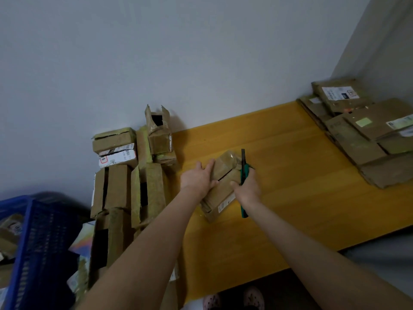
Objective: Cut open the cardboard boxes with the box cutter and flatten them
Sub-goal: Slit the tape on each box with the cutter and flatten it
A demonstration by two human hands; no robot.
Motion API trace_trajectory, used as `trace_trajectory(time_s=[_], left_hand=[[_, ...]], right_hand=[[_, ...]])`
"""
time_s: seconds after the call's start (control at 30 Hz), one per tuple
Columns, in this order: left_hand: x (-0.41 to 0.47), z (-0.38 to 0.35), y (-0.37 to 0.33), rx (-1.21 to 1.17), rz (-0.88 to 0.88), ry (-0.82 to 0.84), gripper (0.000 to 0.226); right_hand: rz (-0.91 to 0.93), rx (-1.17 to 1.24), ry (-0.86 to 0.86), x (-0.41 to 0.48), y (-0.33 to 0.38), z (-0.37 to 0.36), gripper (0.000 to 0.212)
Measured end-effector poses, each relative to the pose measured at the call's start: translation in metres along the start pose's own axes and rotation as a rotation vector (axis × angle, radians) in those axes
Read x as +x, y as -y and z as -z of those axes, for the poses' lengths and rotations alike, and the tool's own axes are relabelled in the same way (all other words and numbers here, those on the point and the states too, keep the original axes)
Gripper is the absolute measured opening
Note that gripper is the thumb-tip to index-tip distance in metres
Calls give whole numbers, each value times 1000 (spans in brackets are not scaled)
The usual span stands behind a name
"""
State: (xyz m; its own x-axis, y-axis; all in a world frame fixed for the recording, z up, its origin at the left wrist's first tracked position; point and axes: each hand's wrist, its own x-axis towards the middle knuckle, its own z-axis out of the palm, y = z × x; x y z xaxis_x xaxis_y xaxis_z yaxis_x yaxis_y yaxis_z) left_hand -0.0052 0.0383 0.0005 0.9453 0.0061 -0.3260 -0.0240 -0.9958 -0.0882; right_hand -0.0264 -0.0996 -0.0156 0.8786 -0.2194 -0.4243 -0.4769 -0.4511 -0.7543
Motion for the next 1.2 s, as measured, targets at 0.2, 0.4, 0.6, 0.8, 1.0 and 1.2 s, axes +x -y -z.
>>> trace_trajectory(time_s=[0.2,0.4,0.6,0.8,1.0,1.2], left_hand=[[3,13,-22,71,28,39,67],[6,26,-24,155,-7,30,32],[0,29,-5,78,11,39,24],[0,29,24,-371,161,20,23],[-8,17,34,-628,303,-56,24],[-17,9,26,-627,342,-140,26]], right_hand=[[52,-80,2,6,2,-7,72],[55,-82,18,12,5,-8,71],[76,-75,34,14,14,-14,68],[73,-83,56,15,16,-16,65],[66,-14,79,17,13,-11,54],[-203,-159,53,37,-41,4,54]])
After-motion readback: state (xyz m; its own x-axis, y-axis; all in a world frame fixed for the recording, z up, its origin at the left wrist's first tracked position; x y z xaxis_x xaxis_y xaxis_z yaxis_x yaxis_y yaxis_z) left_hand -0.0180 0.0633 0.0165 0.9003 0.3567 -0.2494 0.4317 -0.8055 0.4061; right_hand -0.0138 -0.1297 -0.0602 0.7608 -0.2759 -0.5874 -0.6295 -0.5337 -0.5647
